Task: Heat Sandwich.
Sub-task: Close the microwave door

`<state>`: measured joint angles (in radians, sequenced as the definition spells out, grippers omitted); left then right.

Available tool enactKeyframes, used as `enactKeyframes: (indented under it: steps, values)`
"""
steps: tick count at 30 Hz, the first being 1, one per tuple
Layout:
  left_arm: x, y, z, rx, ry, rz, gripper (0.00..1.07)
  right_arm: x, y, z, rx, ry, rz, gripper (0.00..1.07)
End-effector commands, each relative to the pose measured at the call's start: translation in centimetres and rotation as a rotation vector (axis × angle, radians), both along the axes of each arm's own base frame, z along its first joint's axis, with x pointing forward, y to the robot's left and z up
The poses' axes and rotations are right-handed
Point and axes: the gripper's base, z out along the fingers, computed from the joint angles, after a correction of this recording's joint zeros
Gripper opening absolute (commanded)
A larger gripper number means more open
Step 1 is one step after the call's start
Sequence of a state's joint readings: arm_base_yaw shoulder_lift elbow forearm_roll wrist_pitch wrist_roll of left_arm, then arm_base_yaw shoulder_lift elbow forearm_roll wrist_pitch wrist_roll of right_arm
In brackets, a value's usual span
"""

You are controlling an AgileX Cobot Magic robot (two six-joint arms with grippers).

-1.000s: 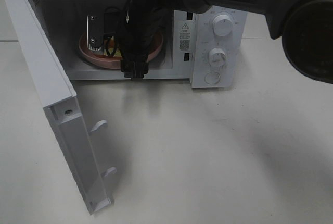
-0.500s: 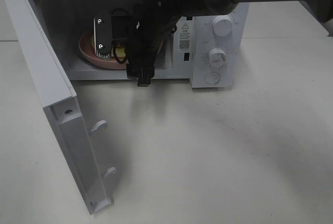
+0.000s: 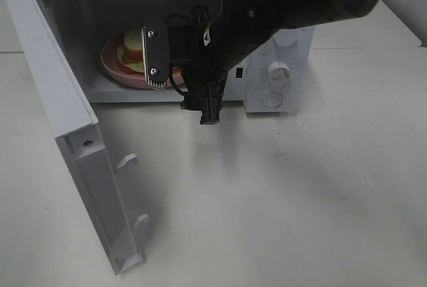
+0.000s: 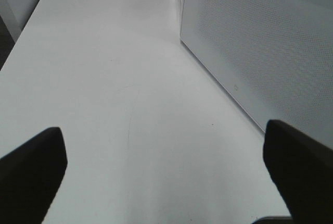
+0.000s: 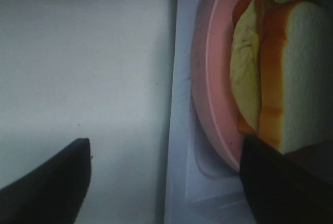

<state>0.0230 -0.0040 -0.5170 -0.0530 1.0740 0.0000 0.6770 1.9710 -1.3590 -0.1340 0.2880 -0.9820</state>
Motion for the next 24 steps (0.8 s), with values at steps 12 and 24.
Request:
enactKeyframes:
  steps: [12, 24]
  values:
    - [-0.3, 0.0, 0.0, 0.0, -0.027, 0.002, 0.98, -5.1, -4.1, 1.9, 0.019, 0.042, -0.053, 0.76]
    - [-0.3, 0.0, 0.0, 0.0, -0.027, 0.002, 0.98, -10.2, -8.3, 3.1, 0.134, 0.13, -0.248, 0.76]
